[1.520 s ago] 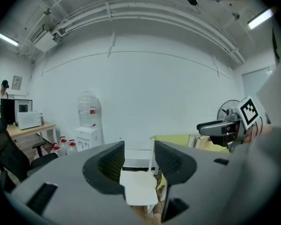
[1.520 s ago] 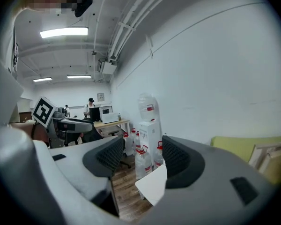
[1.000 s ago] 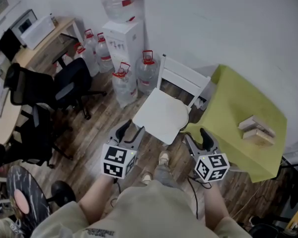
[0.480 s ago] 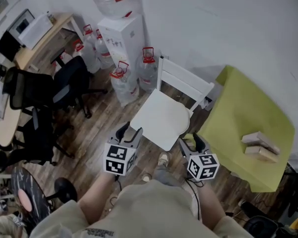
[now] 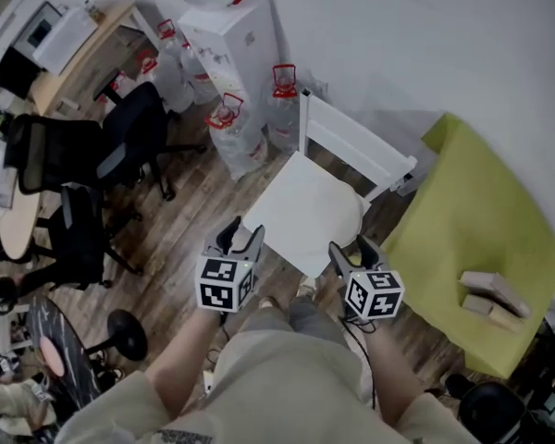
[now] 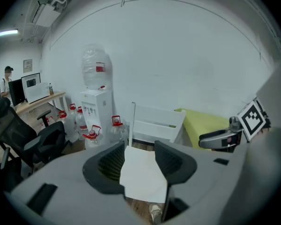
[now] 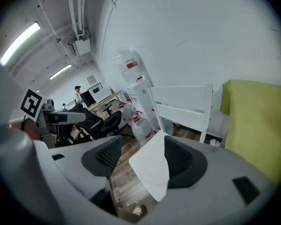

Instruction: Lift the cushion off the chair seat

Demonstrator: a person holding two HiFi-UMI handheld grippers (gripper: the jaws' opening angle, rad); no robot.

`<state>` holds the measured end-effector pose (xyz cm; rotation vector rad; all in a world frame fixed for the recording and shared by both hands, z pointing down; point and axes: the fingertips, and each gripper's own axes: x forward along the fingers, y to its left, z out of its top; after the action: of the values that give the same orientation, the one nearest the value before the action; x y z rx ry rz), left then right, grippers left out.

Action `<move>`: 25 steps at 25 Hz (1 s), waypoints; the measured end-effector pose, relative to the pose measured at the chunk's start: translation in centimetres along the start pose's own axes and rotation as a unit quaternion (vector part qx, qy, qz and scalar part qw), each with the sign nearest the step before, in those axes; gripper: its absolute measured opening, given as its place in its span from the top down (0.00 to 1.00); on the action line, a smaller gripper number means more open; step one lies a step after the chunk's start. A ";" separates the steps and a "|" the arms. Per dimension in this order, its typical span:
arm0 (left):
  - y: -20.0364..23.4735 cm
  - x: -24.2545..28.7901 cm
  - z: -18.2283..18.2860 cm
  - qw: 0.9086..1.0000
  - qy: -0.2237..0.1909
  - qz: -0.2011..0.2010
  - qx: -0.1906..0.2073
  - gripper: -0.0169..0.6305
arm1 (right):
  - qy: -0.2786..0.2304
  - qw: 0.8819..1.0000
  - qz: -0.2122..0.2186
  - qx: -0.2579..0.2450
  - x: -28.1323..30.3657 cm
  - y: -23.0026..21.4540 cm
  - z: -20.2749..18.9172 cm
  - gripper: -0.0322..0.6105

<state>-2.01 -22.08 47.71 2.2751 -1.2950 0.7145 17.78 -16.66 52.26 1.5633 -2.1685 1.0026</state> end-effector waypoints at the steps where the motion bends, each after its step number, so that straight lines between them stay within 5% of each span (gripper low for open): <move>1: 0.2 0.6 -0.3 1.000 0.007 0.001 -0.003 0.66 | 0.005 1.000 -0.002 0.004 0.8 -0.4 -0.2 0.51; 25: 6.6 18.6 -10.2 0.989 0.136 -0.056 0.014 0.59 | 0.088 0.986 -0.114 0.086 17.6 -10.7 -8.5 0.50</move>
<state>-2.03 -31.40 67.92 2.1605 -1.0275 0.9690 19.60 -25.30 72.71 1.6817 -1.7796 1.2261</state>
